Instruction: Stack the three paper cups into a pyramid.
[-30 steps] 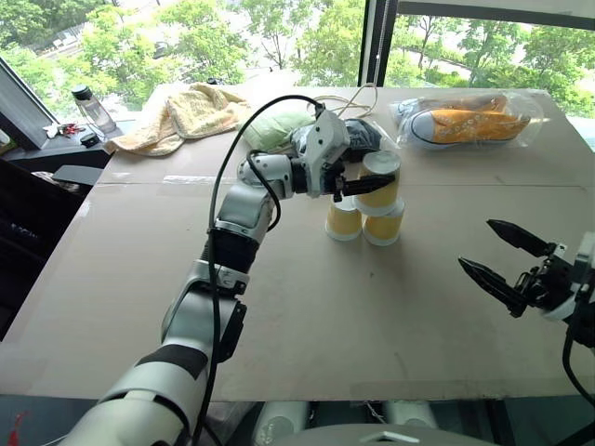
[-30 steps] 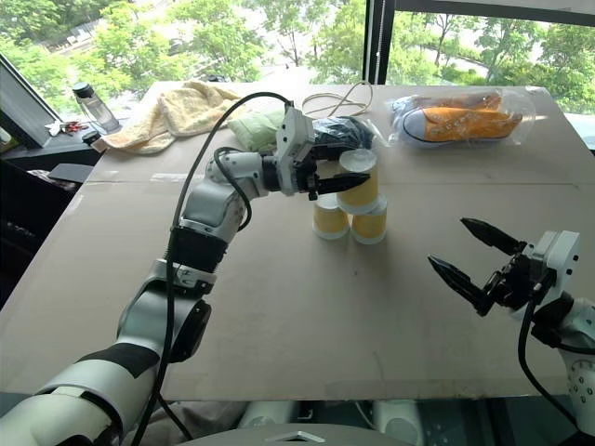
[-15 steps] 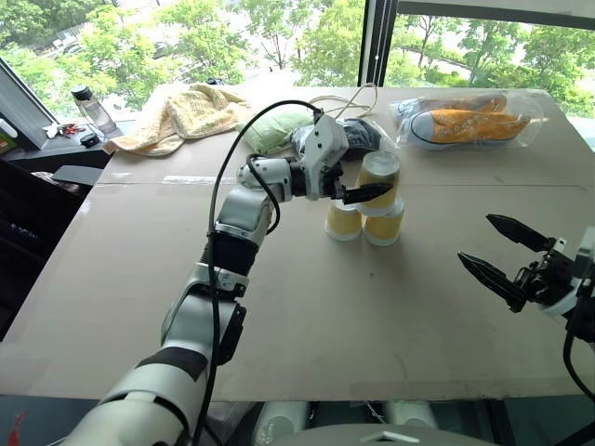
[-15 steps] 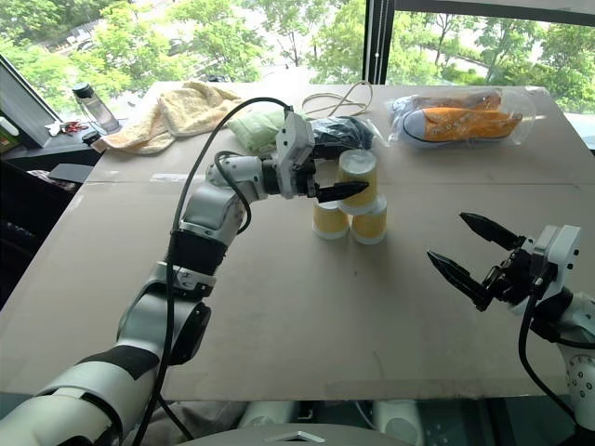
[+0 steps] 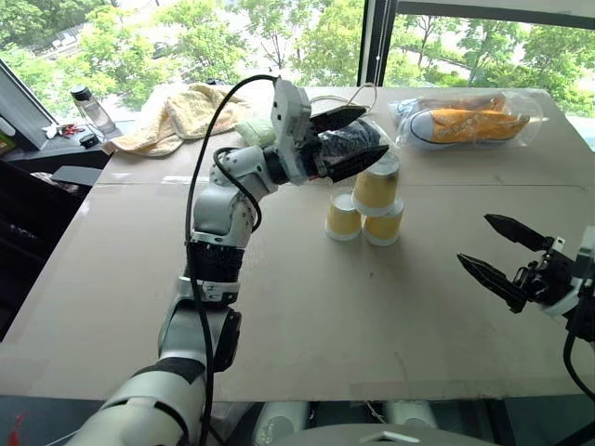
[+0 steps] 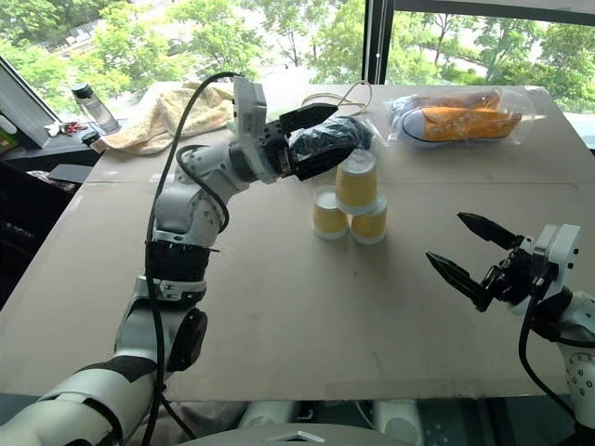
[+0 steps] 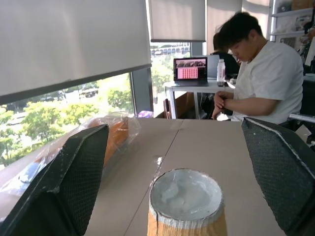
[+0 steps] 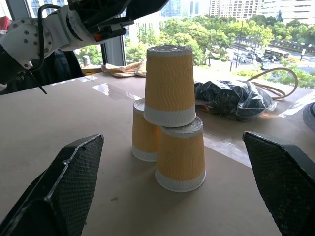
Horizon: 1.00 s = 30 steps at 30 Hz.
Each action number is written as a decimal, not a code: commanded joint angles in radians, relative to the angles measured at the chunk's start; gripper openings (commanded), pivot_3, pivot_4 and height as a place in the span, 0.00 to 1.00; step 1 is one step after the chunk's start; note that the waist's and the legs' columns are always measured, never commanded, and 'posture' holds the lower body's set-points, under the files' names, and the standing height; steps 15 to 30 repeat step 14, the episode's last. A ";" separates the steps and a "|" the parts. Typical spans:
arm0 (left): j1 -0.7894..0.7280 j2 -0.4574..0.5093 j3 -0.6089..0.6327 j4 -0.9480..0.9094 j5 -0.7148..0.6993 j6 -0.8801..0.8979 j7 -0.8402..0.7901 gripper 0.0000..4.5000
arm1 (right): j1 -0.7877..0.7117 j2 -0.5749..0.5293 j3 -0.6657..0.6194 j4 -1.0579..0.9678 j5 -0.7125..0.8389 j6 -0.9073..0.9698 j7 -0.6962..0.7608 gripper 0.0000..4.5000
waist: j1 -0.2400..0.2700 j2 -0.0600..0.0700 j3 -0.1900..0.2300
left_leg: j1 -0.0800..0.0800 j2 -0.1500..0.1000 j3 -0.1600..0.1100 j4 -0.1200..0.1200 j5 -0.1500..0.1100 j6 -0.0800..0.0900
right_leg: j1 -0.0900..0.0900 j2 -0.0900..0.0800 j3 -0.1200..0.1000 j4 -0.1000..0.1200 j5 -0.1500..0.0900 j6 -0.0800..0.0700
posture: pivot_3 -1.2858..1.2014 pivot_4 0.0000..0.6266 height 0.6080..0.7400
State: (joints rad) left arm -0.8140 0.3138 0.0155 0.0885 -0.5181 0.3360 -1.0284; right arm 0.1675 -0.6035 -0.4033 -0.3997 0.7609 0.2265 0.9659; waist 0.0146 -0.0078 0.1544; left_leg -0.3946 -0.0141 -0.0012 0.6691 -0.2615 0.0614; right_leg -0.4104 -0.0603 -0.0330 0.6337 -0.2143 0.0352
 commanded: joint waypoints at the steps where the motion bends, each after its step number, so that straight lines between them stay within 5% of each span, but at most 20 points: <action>1: 0.070 0.066 0.063 -0.201 -0.130 0.134 0.020 0.98 | 0.005 -0.006 -0.018 0.024 0.004 -0.016 0.026 1.00 | -0.001 0.000 0.000 | 0.000 0.000 0.000 0.000 0.000 0.000 | 0.000 -0.001 0.000 0.000 0.000 0.000 | 0.52 0.24 1.00; 6: 0.533 0.270 0.046 -0.429 0.005 0.196 0.103 0.98 | 0.033 0.011 -0.005 0.159 -0.072 -0.095 0.080 1.00 | -0.018 0.005 -0.003 | 0.005 0.001 0.003 -0.004 0.000 0.000 | 0.001 -0.004 0.006 0.000 0.000 0.000 | 0.52 0.24 1.00; 11: 0.818 0.282 0.053 -0.523 0.078 0.116 0.182 0.98 | 0.039 0.014 0.017 0.275 -0.148 -0.184 0.130 1.00 | 0.008 0.001 0.002 | 0.008 0.001 0.002 -0.004 -0.001 0.000 | 0.002 -0.006 0.005 0.000 -0.003 -0.005 | 0.52 0.24 1.00; 30: 0.879 0.280 0.040 -0.514 0.124 0.059 0.203 0.98 | 0.036 0.007 0.032 0.321 -0.176 -0.217 0.157 1.00 | 0.015 0.002 0.001 | 0.011 0.000 0.003 -0.003 -0.001 0.000 | 0.007 -0.010 0.004 -0.001 -0.003 -0.005 | 0.52 0.24 1.00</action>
